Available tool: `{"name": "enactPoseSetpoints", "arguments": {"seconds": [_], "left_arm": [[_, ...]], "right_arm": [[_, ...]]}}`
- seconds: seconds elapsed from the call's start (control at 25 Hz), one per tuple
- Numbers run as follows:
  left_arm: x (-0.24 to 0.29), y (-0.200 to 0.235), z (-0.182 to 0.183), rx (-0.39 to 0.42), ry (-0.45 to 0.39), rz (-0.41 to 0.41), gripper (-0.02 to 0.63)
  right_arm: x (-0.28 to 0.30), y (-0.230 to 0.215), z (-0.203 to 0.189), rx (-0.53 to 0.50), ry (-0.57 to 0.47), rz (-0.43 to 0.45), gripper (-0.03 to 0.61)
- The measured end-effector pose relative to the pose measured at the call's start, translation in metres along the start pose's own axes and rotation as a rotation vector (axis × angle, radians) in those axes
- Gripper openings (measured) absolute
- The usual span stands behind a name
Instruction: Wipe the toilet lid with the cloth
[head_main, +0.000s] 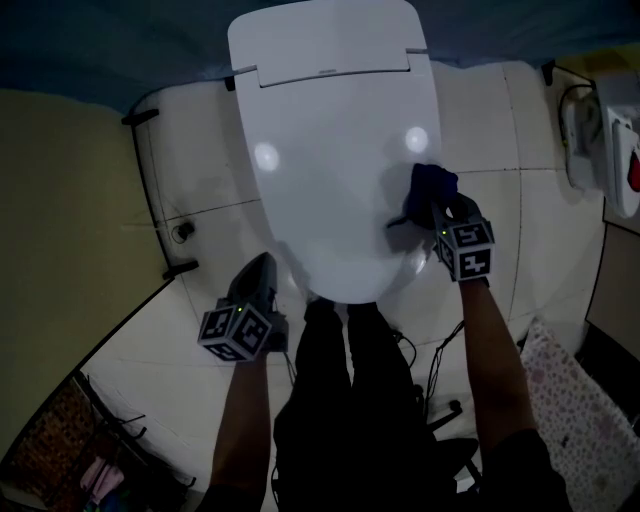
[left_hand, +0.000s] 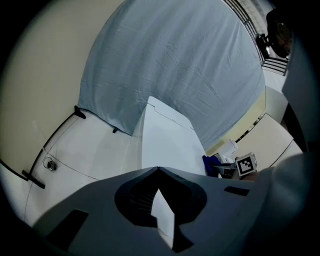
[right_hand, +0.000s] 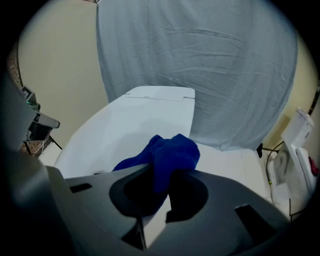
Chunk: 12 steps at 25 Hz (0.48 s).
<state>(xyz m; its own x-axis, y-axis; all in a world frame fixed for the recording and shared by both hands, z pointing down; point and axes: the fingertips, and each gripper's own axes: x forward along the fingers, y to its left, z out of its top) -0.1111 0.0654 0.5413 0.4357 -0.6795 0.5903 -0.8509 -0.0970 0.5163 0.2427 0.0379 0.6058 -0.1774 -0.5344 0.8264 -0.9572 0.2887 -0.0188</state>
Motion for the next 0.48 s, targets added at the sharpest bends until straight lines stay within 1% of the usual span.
{"name": "enactPoseSetpoints", "arguments": {"seconds": [0.16, 0.36, 0.44, 0.48], "left_arm": [[-0.002, -0.004, -0.003, -0.005, -0.007, -0.001, -0.008], [-0.007, -0.001, -0.005, -0.009, -0.019, 0.009, -0.008], [-0.011, 0.001, -0.005, -0.021, -0.026, 0.016, -0.008], [-0.013, 0.001, -0.005, -0.025, -0.031, 0.015, -0.008]], "right_arm": [[-0.003, -0.008, 0.0, -0.029, -0.008, -0.036, 0.057], [-0.008, -0.029, -0.016, 0.015, 0.075, -0.123, 0.055], [-0.01, -0.03, -0.013, 0.007, 0.092, -0.156, 0.055], [-0.013, -0.027, -0.008, 0.012, 0.083, -0.157, 0.055]]}}
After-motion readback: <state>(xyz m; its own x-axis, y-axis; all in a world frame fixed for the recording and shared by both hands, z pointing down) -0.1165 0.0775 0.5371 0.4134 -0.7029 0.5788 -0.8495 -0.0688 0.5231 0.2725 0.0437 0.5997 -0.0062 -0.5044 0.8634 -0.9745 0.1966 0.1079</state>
